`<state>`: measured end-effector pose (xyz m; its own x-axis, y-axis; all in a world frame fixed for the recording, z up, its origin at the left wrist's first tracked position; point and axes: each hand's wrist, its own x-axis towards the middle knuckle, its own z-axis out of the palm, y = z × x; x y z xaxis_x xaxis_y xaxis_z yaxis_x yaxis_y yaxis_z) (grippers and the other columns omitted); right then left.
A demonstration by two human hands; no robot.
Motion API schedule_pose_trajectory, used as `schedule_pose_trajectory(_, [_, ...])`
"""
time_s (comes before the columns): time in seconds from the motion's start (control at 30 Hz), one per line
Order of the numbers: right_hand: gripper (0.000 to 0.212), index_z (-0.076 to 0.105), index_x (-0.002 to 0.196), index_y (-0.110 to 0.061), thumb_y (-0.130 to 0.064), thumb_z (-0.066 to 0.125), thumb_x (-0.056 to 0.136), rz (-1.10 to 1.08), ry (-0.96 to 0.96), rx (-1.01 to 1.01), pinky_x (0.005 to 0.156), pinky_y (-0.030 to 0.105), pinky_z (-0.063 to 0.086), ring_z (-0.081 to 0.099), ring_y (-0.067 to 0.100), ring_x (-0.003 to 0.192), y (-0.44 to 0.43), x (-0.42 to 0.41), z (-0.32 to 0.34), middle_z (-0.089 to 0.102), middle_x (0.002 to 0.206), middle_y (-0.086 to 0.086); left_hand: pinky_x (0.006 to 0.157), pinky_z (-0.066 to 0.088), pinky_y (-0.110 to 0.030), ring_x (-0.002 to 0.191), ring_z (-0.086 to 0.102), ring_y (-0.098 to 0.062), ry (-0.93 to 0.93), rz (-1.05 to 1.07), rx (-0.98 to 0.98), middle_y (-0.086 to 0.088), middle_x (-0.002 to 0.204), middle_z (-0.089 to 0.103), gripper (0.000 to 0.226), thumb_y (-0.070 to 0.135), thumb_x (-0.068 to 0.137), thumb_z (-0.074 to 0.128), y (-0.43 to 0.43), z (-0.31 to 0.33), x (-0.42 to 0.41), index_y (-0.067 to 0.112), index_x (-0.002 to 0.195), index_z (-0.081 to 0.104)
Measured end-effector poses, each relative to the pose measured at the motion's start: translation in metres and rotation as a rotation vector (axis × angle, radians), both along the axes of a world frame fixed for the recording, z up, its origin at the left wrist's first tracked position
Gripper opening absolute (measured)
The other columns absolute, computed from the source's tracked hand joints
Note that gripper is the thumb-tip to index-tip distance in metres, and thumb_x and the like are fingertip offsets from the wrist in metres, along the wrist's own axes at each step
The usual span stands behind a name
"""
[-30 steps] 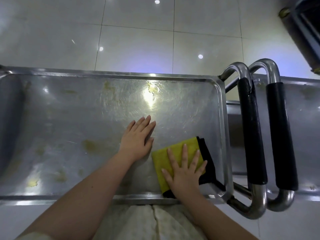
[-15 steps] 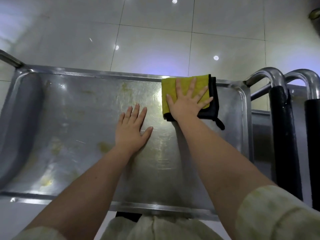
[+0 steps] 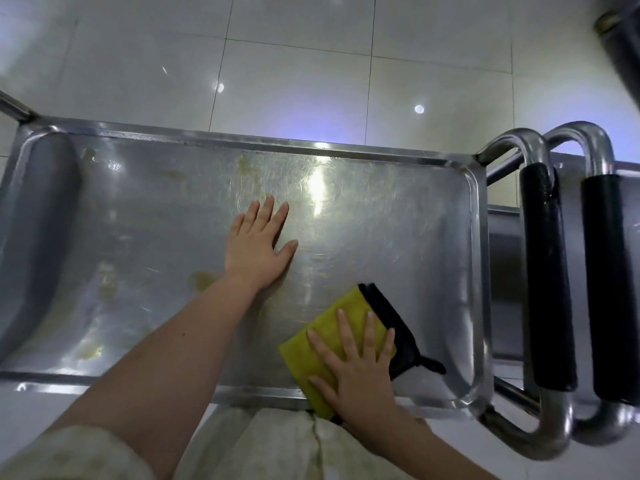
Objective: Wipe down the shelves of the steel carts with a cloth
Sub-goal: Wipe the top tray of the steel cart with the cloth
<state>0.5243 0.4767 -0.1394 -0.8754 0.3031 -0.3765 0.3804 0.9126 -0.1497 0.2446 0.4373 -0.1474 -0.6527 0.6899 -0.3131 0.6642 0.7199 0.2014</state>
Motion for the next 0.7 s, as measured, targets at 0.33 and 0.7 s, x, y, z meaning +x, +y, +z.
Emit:
schedule_pose_trajectory(0.33, [0.068,-0.010,0.147,-0.054,-0.078,0.014,0.087,-0.406,-0.010,0.035,0.103,0.074,-0.016,-0.026,0.049,0.140,0.143,-0.202,-0.004,-0.025,0.160,0.002,0.120,0.008,-0.036,0.150,0.007,-0.015,-0.026,0.005,0.093,0.008,0.162,0.009,0.054,0.030,0.103,0.032,-0.001,0.001,-0.016,0.037,0.153,0.015])
schedule_pose_trajectory(0.7, [0.070,-0.013,0.148,-0.051,-0.077,0.016,0.089,-0.238,0.058,0.069,0.105,0.074,-0.011,-0.024,0.049,0.140,0.074,-0.147,-0.010,-0.021,0.161,0.005,0.120,0.007,-0.036,0.150,0.009,-0.016,-0.017,-0.006,0.121,0.006,0.162,0.010,0.054,0.031,0.102,0.035,-0.005,-0.006,-0.017,0.035,0.153,0.017])
